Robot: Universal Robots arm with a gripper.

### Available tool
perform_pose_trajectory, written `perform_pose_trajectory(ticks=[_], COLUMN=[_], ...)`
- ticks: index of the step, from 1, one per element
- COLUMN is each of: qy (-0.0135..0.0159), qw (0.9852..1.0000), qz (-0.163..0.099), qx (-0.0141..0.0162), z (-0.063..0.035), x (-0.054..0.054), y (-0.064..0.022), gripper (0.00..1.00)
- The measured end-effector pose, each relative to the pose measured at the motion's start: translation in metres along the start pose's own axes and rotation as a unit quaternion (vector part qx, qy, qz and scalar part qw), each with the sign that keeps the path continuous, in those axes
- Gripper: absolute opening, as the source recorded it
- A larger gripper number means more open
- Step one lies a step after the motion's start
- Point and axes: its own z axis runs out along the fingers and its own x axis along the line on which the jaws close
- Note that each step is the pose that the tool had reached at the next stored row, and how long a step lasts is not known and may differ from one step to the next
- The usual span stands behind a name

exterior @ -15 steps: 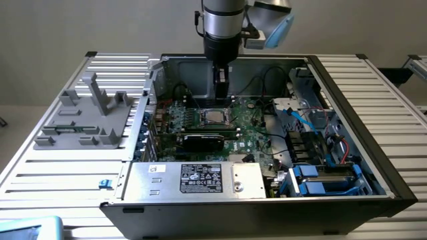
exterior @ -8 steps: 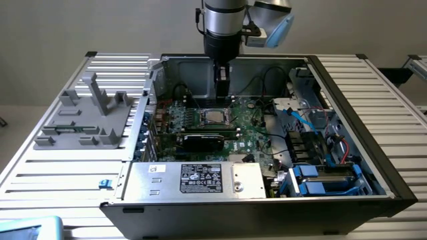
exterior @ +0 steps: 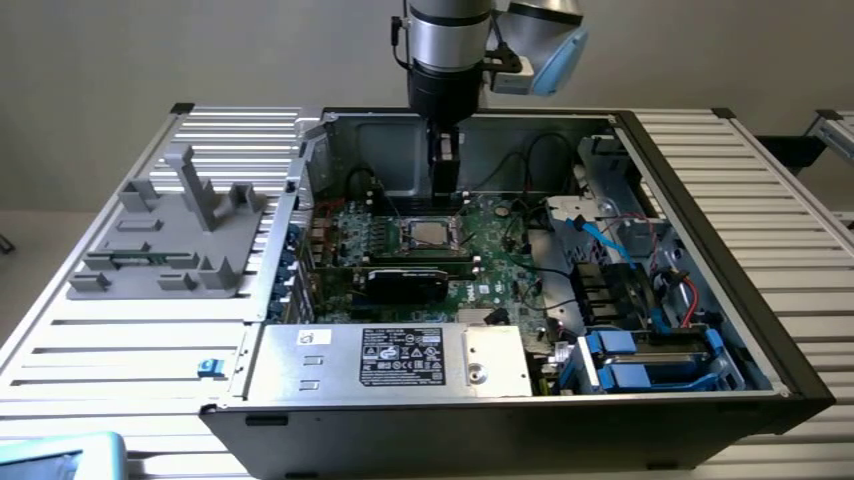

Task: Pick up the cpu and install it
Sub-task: 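Close the cpu cover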

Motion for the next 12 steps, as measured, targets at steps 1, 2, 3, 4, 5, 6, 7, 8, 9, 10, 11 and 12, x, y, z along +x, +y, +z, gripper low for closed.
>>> perform_pose_trajectory(ticks=[1,2,3,4,5,6,7,8,9,10,11,12], qy=[0.0,0.0,0.0,0.0,0.0,0.0,0.0,0.0,0.0,0.0,0.0,-0.0001], qw=[1.0,1.0,1.0,1.0,1.0,1.0,1.0,1.0,1.0,1.0,1.0,1.0], qz=[0.0,0.0,0.0,0.0,0.0,0.0,0.0,0.0,0.0,0.0,0.0,0.0], qx=[0.0,0.0,0.0,0.0,0.0,0.0,0.0,0.0,0.0,0.0,0.0,0.0002], z=[0.0,0.0,0.0,0.0,0.0,0.0,0.0,0.0,0.0,0.0,0.0,0.0], x=[0.0,0.0,0.0,0.0,0.0,0.0,0.0,0.0,0.0,0.0,0.0,0.0], y=[0.0,0.0,0.0,0.0,0.0,0.0,0.0,0.0,0.0,0.0,0.0,0.0002], gripper=[0.64,0.64,0.62,0.55,0.49,0.49,0.42,0.42,0.37,0.31,0.31,0.19])
